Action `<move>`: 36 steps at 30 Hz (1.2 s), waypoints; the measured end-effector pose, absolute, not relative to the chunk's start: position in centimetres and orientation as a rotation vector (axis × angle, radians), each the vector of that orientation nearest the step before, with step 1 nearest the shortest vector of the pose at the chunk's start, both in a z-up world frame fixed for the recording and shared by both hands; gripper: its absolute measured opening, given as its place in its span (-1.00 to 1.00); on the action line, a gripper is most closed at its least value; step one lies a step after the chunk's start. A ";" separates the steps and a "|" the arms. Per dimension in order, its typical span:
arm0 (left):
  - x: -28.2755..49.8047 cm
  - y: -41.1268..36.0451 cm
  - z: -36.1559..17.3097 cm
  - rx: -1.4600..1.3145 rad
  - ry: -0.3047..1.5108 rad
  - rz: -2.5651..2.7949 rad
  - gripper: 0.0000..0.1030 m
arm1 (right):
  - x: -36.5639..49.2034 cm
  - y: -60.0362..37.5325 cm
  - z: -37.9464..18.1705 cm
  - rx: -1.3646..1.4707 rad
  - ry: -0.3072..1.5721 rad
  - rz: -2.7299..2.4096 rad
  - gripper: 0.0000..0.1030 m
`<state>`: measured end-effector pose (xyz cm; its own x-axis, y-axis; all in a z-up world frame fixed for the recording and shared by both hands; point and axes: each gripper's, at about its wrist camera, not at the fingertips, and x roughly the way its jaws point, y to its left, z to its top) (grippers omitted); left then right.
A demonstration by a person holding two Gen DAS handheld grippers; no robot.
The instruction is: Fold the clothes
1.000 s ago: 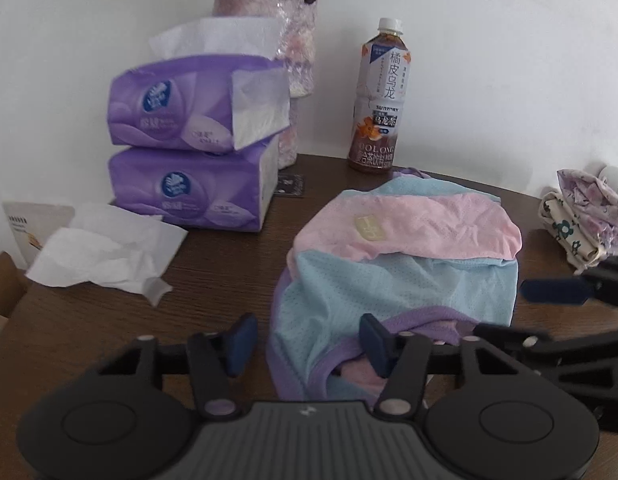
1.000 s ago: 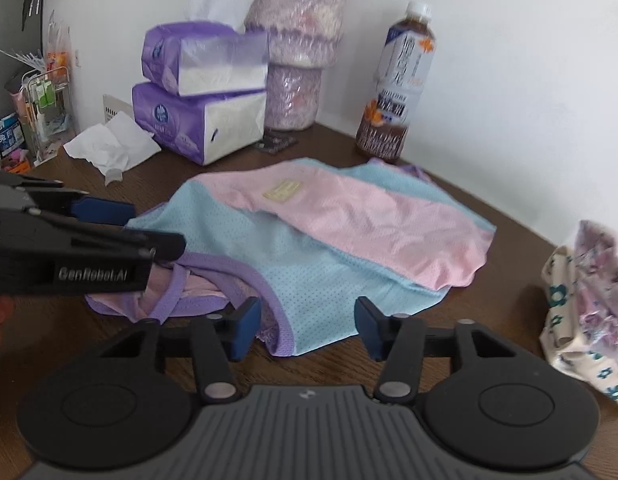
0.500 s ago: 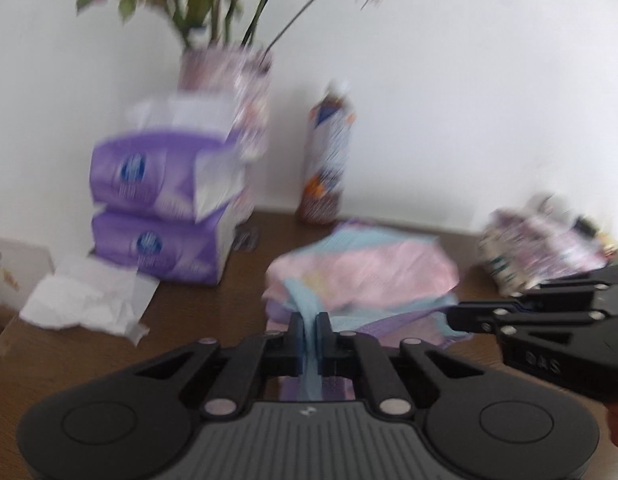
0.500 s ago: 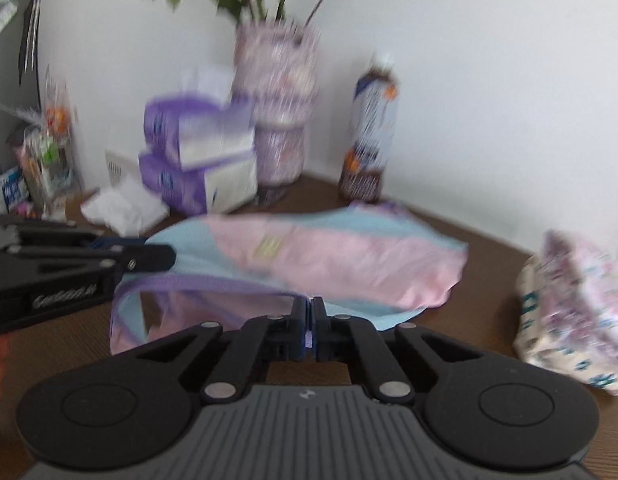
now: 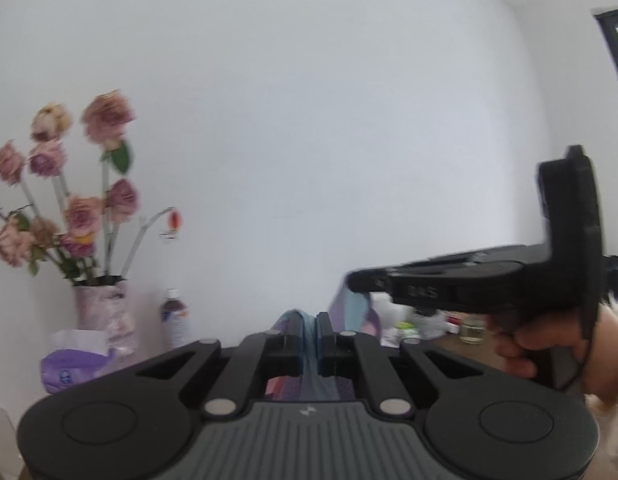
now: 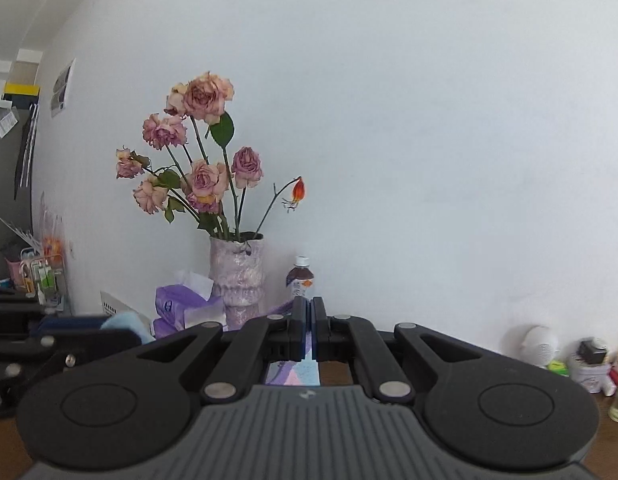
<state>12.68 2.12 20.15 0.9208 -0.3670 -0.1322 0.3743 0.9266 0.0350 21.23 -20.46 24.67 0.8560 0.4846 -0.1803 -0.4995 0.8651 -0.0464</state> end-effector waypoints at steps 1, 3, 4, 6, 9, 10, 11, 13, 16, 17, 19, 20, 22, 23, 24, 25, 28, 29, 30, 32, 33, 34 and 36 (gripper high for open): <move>11.8 0.9 20.1 0.067 0.142 -0.402 -0.90 | 20.3 -21.3 24.7 -0.102 0.171 0.509 -0.97; 10.8 -1.5 19.0 0.078 0.198 -0.443 -0.90 | 19.0 -23.0 23.5 -0.115 0.214 0.491 -0.97; 10.7 -2.7 18.0 0.080 0.240 -0.467 -0.90 | 18.6 -23.8 22.4 -0.122 0.248 0.479 -0.97; 10.9 -4.9 15.7 0.076 0.337 -0.522 -0.90 | 18.1 -25.3 19.7 -0.134 0.330 0.452 -0.97; 11.9 -8.1 11.7 0.064 0.485 -0.597 -0.90 | 18.2 -27.3 14.7 -0.129 0.465 0.403 -0.97; 12.1 -9.1 10.5 0.061 0.528 -0.612 -0.89 | 18.4 -28.1 13.1 -0.119 0.505 0.384 -0.96; 12.4 -10.1 9.5 0.058 0.564 -0.622 -0.88 | 18.6 -28.8 11.6 -0.108 0.545 0.365 -0.96; 12.9 -11.3 8.1 0.030 0.618 -0.643 -0.72 | 18.2 -30.4 9.3 -0.089 0.603 0.340 -0.88; 13.2 -11.0 7.6 -0.040 0.646 -0.665 0.12 | 16.5 -33.4 7.7 -0.055 0.618 0.288 -0.11; 13.0 -10.4 7.7 -0.064 0.636 -0.668 0.32 | 15.7 -34.3 7.7 -0.047 0.605 0.268 0.00; 12.5 -8.5 8.1 -0.081 0.578 -0.655 0.51 | 14.1 -35.9 7.9 -0.040 0.573 0.240 0.04; 11.9 -8.0 8.4 -0.058 0.555 -0.640 0.51 | 13.3 -36.5 8.0 -0.035 0.561 0.239 0.04; 10.9 -7.2 8.7 -0.009 0.514 -0.608 0.51 | 11.8 -37.1 8.3 0.004 0.555 0.277 0.04; 10.6 -7.0 8.6 0.023 0.515 -0.585 0.51 | 11.0 -37.3 8.3 0.028 0.555 0.306 0.04; 10.3 -7.1 8.3 0.053 0.524 -0.564 0.51 | 10.5 -37.4 8.3 0.053 0.562 0.337 0.04; 10.1 -7.1 8.0 0.080 0.535 -0.545 0.51 | 10.1 -37.2 8.2 0.078 0.572 0.363 0.04; 10.2 -7.7 6.2 0.128 0.580 -0.544 0.48 | 9.0 -35.8 7.9 0.123 0.582 0.437 0.04; 10.2 -7.9 5.7 0.137 0.591 -0.548 0.48 | 8.8 -35.1 7.8 0.120 0.582 0.456 0.04; 10.2 -8.0 5.2 0.141 0.597 -0.548 0.47 | 8.7 -34.3 7.7 0.102 0.581 0.469 0.04; 10.0 -8.4 4.6 0.149 0.597 -0.553 0.46 | 8.9 -32.7 7.4 0.039 0.596 0.465 0.03; 9.9 -8.6 4.4 0.157 0.591 -0.557 0.46 | 9.0 -32.0 7.2 0.007 0.608 0.461 0.02; 9.8 -8.8 4.2 0.167 0.584 -0.560 0.46 | 9.0 -31.6 6.9 -0.024 0.624 0.455 -0.10; 9.5 -9.1 3.9 0.195 0.566 -0.566 0.46 | 8.9 -31.1 6.1 -0.083 0.653 0.436 -0.43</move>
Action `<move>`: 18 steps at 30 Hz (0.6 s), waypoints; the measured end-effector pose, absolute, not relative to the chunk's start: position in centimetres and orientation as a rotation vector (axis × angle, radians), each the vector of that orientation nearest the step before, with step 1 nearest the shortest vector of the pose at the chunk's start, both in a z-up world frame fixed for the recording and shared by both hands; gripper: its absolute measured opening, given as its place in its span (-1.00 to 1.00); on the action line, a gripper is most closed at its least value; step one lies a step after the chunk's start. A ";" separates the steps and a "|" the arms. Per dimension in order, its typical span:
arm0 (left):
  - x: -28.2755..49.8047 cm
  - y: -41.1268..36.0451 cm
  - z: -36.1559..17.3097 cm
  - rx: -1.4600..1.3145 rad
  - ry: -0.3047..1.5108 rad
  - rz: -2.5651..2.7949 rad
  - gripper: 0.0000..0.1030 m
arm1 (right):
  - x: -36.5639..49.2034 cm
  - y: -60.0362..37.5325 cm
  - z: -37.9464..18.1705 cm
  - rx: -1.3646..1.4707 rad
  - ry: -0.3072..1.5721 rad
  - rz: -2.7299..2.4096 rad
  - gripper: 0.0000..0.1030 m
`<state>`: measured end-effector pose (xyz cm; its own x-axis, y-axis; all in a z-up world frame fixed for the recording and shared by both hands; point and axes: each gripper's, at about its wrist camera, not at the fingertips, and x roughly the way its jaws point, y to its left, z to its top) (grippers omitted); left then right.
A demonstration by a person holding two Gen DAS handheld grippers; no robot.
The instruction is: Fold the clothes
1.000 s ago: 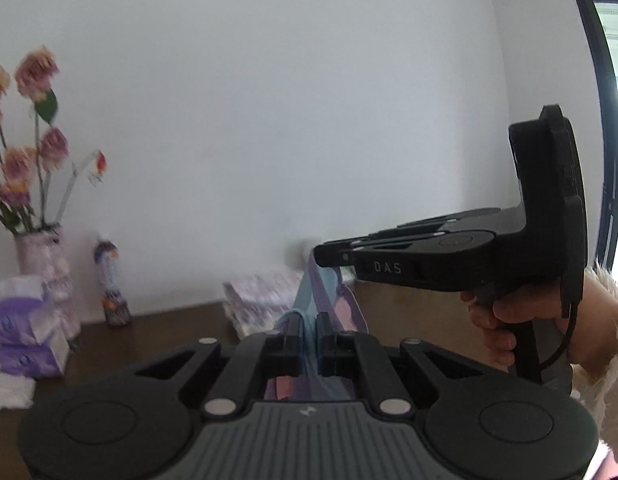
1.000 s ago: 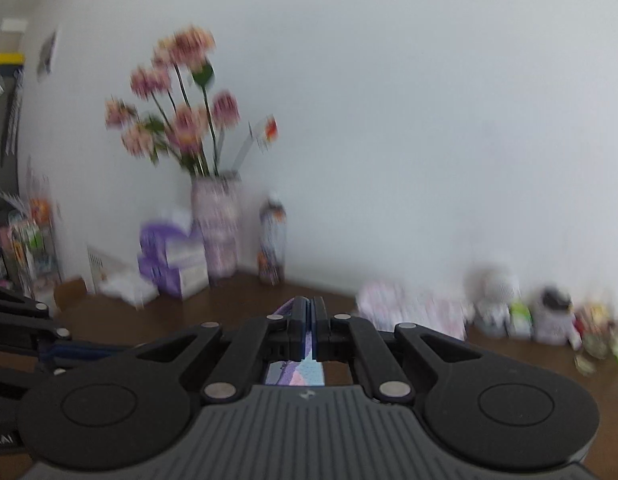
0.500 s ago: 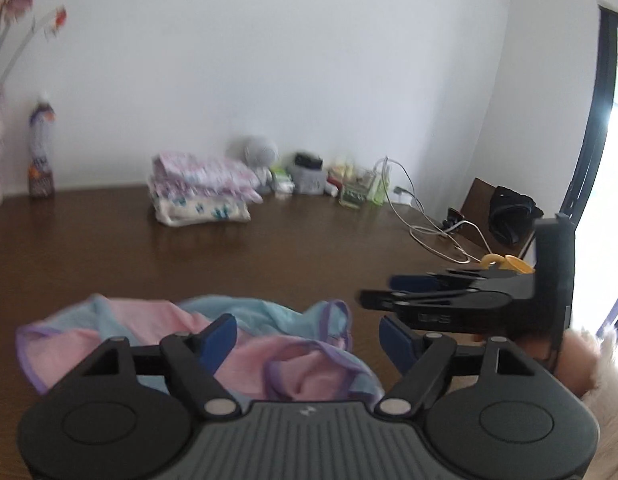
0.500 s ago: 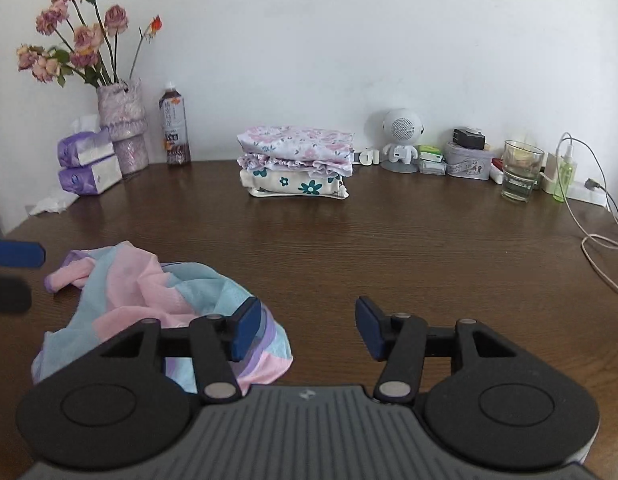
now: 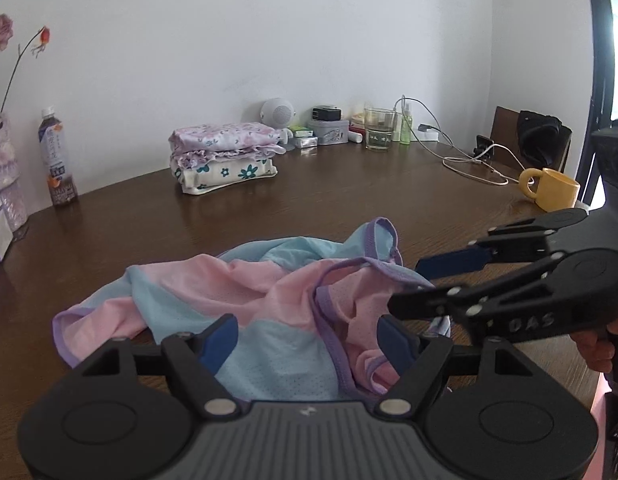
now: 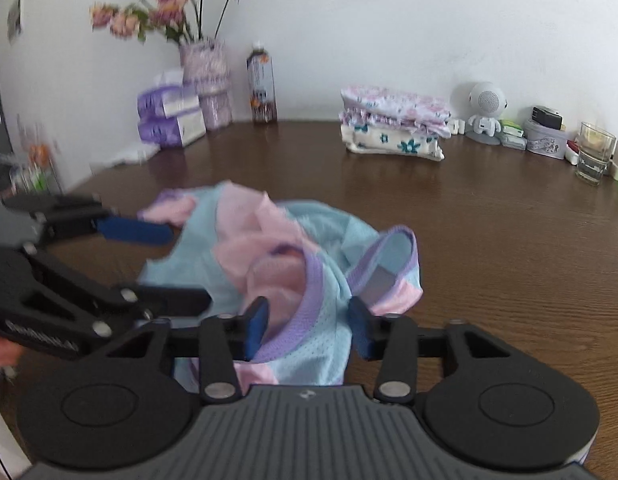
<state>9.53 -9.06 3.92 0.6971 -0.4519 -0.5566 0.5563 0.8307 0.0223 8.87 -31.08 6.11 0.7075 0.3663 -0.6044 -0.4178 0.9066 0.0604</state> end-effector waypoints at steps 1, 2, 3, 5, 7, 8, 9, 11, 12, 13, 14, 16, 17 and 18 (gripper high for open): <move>9.4 -9.1 3.8 0.211 0.557 -0.568 0.46 | 8.7 -31.0 5.7 -0.111 0.665 0.421 -0.61; 9.3 -9.1 3.6 0.227 0.550 -0.566 0.46 | 8.3 -31.1 5.4 -0.140 0.668 0.403 -0.69; 9.2 -9.1 3.5 0.244 0.543 -0.566 0.46 | 7.8 -31.2 5.1 -0.170 0.670 0.384 -0.76; 9.0 -9.3 3.2 0.279 0.531 -0.578 0.46 | 6.9 -31.9 4.7 -0.200 0.656 0.364 -0.81; 8.8 -9.7 3.0 0.301 0.525 -0.599 0.46 | 5.8 -32.7 4.8 -0.200 0.630 0.350 -0.93; 8.7 -10.1 3.0 0.312 0.520 -0.609 0.46 | 5.3 -33.0 5.0 -0.202 0.608 0.339 -0.93; 8.6 -10.5 3.1 0.328 0.509 -0.616 0.46 | 4.6 -33.2 5.3 -0.216 0.576 0.324 -0.93; 8.4 -11.4 3.1 0.360 0.486 -0.628 0.46 | 3.3 -33.4 5.9 -0.252 0.508 0.292 -0.93; 8.3 -11.8 3.1 0.377 0.474 -0.634 0.46 | 2.7 -33.4 6.2 -0.268 0.473 0.282 -0.93; 8.1 -12.4 3.2 0.397 0.460 -0.638 0.45 | 2.2 -33.5 6.6 -0.280 0.443 0.277 -0.93; 8.0 -12.9 3.2 0.417 0.447 -0.643 0.45 | 1.7 -33.5 7.0 -0.291 0.415 0.273 -0.93; 7.9 -13.9 3.0 0.451 0.426 -0.642 0.37 | 0.8 -33.4 7.8 -0.311 0.362 0.267 -0.93; 7.9 -14.4 2.9 0.466 0.418 -0.640 0.32 | 0.5 -33.4 8.2 -0.314 0.342 0.271 -0.93; 7.8 -14.8 2.8 0.481 0.409 -0.638 0.18 | 0.2 -33.4 8.5 -0.316 0.324 0.277 -0.93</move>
